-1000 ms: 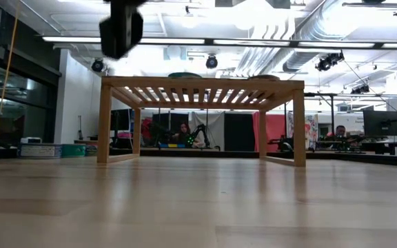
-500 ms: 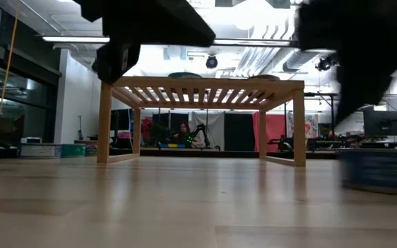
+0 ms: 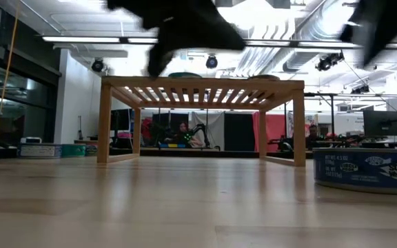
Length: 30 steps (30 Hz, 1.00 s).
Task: Stack canned seafood by type on shelf
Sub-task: Put the blue tuna can on the shelf
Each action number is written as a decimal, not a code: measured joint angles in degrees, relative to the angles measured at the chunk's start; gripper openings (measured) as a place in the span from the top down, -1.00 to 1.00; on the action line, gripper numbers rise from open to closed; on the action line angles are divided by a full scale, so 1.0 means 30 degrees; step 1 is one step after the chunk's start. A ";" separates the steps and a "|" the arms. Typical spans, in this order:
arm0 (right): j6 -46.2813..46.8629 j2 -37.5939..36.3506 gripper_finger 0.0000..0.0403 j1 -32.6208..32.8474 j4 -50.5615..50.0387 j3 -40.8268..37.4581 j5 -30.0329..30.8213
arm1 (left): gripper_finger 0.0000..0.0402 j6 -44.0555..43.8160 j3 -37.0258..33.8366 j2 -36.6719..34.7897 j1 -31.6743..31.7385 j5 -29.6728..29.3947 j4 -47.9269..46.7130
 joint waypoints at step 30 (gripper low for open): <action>1.1321 -0.0545 1.00 0.1568 0.5279 -0.7125 0.1375 | 1.00 0.7399 0.7025 0.6849 0.1825 0.4124 -0.3837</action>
